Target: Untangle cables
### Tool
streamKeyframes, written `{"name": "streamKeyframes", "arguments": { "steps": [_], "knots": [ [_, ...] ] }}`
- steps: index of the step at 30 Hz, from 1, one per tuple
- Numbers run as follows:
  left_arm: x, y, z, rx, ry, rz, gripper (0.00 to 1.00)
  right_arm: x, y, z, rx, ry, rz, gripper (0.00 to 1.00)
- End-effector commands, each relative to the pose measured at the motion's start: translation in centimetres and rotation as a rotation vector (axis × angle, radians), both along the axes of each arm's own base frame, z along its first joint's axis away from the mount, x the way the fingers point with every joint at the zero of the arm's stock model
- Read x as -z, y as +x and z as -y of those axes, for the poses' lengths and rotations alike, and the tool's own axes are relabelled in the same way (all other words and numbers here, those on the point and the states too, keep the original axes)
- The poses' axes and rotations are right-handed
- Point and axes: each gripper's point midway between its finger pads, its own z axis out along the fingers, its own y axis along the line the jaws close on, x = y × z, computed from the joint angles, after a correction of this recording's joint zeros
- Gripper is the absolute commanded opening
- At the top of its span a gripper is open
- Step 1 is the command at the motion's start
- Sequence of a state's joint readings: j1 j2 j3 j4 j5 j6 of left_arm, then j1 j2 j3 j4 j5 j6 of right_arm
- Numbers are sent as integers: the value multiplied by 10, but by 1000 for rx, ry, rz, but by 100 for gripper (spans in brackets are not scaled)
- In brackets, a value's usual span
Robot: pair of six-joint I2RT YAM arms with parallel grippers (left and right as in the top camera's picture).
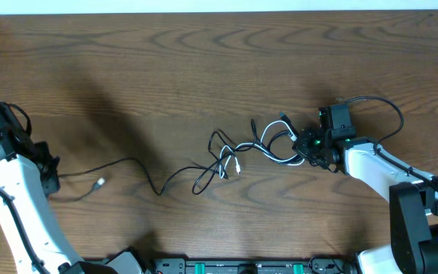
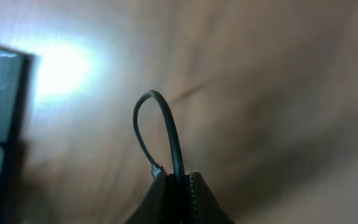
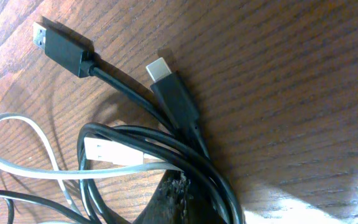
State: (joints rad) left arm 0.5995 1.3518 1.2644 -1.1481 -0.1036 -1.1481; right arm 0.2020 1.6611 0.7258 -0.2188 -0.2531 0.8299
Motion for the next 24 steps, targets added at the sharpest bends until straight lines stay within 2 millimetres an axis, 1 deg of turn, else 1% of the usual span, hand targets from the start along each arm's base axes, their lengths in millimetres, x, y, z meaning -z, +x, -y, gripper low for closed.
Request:
{"name": "streamKeyframes", "arguments": {
  "steps": [1,2,3,4,5,7,8,10,11,12,14,17,19,20,21,24],
  "knots": [
    [9,32,31,363,-122,63,11,27,-18,27,55,-114,-80,2],
    [11,42,40,467,-141,78,16,27,-18,27,55,-114,-79,2],
    [12,46,45,511,-150,83,17,27,-18,27,55,-114,-79,2],
    [15,53,54,601,-163,86,26,27,-18,27,55,-114,-79,2],
    [17,57,60,658,-170,86,32,27,-18,26,55,-113,-78,2],
    [22,68,76,793,-184,84,54,27,-17,26,55,-111,-75,2],
    [25,76,88,877,-194,90,62,27,-17,25,53,-108,-73,2],
    [27,89,110,1018,-213,128,72,26,-16,22,43,-94,-69,2],
    [25,102,131,1113,-232,177,79,23,-13,17,1,-72,-46,2],
    [22,106,141,1144,-240,193,81,22,-11,12,-23,-56,-31,3],
    [15,112,157,1200,-237,206,82,18,-8,4,-70,-21,-4,4],
    [8,113,186,1294,-244,199,82,7,-4,-11,-159,42,33,4],
    [9,107,207,1389,-254,177,82,-4,-1,-22,-227,87,65,3],
    [9,102,217,1444,-261,162,82,-11,1,-27,-259,109,81,4],
    [11,97,228,1501,-269,141,82,-19,3,-32,-281,129,91,6],
    [14,82,250,1607,-281,86,82,-44,10,-38,-337,142,122,15]
  ]
}}
